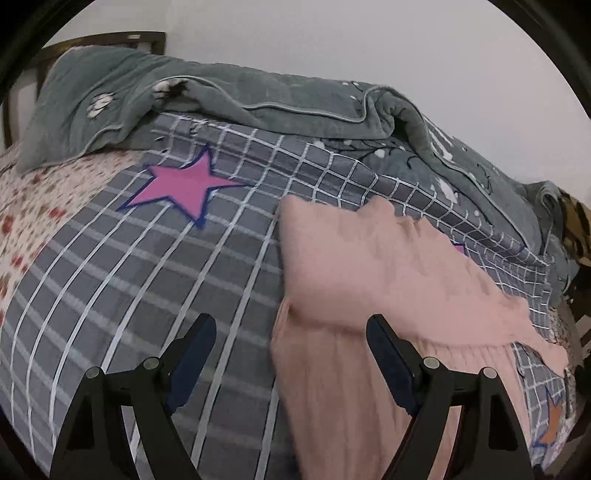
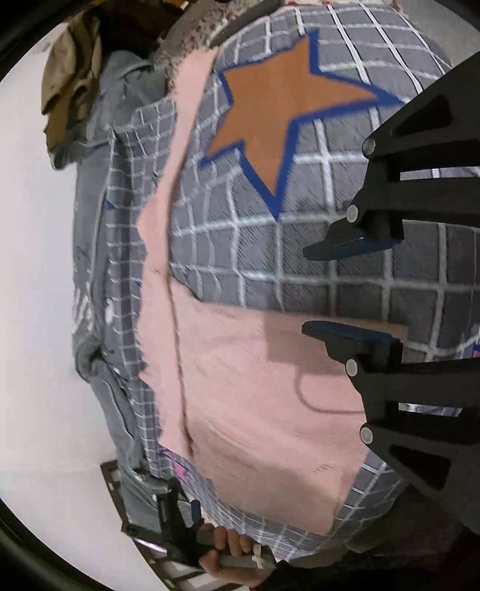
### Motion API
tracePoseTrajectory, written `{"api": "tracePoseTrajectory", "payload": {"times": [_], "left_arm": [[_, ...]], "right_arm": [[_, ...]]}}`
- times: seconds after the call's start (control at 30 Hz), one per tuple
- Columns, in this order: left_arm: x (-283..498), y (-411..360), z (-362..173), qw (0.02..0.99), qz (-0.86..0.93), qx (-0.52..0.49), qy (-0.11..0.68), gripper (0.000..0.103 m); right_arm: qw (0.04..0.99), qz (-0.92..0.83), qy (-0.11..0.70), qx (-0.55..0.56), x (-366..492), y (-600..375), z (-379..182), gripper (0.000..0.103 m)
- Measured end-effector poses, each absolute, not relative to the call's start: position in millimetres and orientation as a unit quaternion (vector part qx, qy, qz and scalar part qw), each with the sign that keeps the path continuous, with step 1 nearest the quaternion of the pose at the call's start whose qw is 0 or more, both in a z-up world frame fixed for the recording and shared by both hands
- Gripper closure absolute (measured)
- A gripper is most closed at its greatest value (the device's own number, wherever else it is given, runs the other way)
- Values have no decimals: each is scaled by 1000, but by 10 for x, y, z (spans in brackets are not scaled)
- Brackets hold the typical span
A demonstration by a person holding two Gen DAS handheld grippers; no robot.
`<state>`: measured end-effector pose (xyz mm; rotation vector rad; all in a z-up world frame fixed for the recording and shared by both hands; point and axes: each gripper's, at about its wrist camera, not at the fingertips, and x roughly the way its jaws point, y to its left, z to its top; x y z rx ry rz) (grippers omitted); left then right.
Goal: Fold small clothes
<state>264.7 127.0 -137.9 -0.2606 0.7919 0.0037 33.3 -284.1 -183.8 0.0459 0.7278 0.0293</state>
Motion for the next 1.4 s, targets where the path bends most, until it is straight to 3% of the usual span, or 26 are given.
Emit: {"api": "tracePoseTrajectory", "payload": {"times": [0.3, 0.37, 0.4, 0.43, 0.6, 0.67, 0.8, 0.9, 1.03, 1.2, 1.4], "left_arm": [[3478, 1102, -1576, 912, 18, -61, 405, 29], [3629, 1111, -1635, 905, 14, -59, 420, 55], [3703, 1123, -1681, 900, 5, -64, 430, 80], [3735, 1135, -1703, 900, -3, -68, 432, 90], [3680, 1449, -1731, 909, 3, -113, 401, 90], [3695, 1556, -1874, 901, 14, -144, 409, 83], [3646, 1513, -1815, 907, 22, -115, 404, 76], [3543, 1418, -1654, 921, 17, -77, 381, 76], [3459, 1287, -1554, 931, -19, -65, 358, 75], [3539, 1163, -1823, 909, -5, -51, 414, 74], [3098, 1231, -1603, 906, -29, -79, 414, 73]], "right_arm": [[940, -25, 339, 43, 594, -3158, -1708, 70], [939, -36, 337, 52, 715, -3231, -1699, 70], [939, -38, 337, 56, 767, -3255, -1698, 70], [939, -39, 337, 59, 813, -3268, -1701, 70], [940, -38, 331, 67, 1008, -3272, -1723, 70], [942, -44, 327, 60, 1072, -3254, -1749, 70], [939, -49, 337, 59, 1215, -3244, -1787, 70], [941, -52, 331, 54, 1229, -3243, -1741, 69], [943, -49, 324, 56, 1200, -3216, -1685, 63], [939, -40, 339, 48, 1102, -3069, -1675, 62], [945, -42, 324, 12, 811, -2814, -1586, 46]]}}
